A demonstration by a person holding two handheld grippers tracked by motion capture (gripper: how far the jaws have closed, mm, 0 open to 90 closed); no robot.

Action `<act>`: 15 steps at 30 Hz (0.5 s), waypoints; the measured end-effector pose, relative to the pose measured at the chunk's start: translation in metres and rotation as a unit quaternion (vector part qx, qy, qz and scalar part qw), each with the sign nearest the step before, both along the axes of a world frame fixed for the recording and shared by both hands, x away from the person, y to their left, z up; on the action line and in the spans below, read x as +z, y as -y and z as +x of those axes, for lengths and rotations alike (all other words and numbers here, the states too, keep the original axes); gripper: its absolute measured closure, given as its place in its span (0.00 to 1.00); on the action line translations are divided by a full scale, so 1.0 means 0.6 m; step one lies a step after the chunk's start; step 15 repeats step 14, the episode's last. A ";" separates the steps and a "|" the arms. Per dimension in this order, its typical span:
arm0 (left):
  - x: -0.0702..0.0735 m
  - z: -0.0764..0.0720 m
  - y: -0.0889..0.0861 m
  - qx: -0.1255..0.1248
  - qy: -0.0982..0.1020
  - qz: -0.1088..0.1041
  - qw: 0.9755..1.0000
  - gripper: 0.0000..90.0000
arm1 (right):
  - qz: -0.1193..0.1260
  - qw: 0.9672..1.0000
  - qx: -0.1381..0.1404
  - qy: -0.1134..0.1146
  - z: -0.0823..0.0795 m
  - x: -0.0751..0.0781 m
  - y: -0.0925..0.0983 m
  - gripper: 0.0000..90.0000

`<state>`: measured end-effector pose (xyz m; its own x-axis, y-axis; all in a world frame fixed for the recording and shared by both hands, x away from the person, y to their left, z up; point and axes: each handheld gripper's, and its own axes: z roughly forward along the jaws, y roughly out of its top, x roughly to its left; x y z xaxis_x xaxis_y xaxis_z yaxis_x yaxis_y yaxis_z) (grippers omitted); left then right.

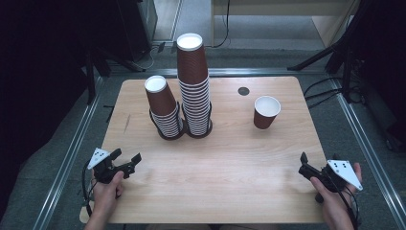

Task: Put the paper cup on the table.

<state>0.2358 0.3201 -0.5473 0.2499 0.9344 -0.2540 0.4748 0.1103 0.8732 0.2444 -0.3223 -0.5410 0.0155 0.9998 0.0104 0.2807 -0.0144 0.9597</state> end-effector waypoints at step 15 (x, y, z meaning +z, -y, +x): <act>0.000 0.001 0.000 0.000 -0.001 -0.001 1.000 0.06 | -0.029 1.000 0.007 -0.005 -0.031 -0.009 -0.001 0.00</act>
